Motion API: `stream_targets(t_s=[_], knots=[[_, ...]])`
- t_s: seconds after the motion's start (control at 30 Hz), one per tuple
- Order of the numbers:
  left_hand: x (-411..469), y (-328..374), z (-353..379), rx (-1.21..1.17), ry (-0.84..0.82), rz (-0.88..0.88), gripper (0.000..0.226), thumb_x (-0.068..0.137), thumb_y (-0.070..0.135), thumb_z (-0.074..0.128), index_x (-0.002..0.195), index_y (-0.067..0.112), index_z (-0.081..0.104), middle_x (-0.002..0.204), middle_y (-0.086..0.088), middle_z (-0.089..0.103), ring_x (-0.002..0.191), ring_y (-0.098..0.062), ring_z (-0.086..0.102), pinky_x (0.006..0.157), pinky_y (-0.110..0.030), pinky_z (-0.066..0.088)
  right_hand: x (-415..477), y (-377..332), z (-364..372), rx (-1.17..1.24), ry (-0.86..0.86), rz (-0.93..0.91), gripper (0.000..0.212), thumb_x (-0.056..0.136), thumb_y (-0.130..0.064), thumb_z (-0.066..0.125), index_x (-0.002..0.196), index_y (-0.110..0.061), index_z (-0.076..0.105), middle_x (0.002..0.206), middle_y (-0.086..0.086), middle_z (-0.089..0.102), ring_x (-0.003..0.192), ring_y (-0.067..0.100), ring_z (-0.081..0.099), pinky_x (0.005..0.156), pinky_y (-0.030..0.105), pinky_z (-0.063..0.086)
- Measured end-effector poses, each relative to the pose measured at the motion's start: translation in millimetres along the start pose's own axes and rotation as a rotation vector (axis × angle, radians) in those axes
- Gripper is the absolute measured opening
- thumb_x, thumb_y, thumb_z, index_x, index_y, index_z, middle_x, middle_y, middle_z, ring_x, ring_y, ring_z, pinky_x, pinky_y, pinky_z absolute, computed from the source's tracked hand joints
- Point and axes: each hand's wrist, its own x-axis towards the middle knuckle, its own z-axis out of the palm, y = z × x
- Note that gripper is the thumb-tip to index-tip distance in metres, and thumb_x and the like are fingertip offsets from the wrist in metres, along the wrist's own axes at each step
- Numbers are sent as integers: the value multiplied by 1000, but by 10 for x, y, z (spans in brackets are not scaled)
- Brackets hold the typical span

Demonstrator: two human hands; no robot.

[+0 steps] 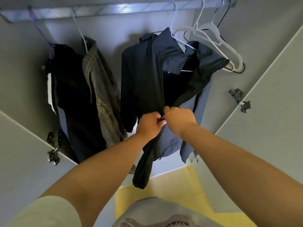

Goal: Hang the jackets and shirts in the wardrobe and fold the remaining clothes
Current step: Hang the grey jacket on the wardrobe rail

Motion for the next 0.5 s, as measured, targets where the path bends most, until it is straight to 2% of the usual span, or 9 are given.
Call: stream_targets(t_s=[0.1,0.17,0.27,0.4,0.5], knots=[[57,-41,37,14,-9,0,28,95,37,70,75,26,54,70,9,60,68,-11,61,64,-22,48,37,85,-12,-10,-10,-31,16,98,-14,56,113,-10,52,67,0,41,66,24,56,60,36,49],[38,-119,79,39,-30,-10,31,94,41,69,74,27,50,68,8,58,65,-10,58,61,-20,44,114,170,-54,-49,-9,-41,18,95,-13,58,112,-11,52,67,0,39,67,25,54,61,37,45],[120,-208,91,65,-29,-28,38,94,44,69,69,31,43,64,12,52,61,-8,55,57,-16,39,315,360,-191,-81,85,24,18,95,-16,61,110,-12,52,80,2,57,75,28,61,59,36,37],[403,-248,13,89,-78,-66,36,93,43,71,70,28,47,66,9,56,65,-14,60,64,-28,53,491,531,-322,-124,171,74,11,101,-20,55,109,-14,52,87,2,63,78,28,66,58,35,34],[638,-66,-33,44,-79,19,32,90,46,70,72,26,52,69,6,63,67,-14,63,64,-32,56,533,437,-269,-158,138,30,14,101,-24,55,110,-14,49,80,-1,51,72,27,64,55,34,31]])
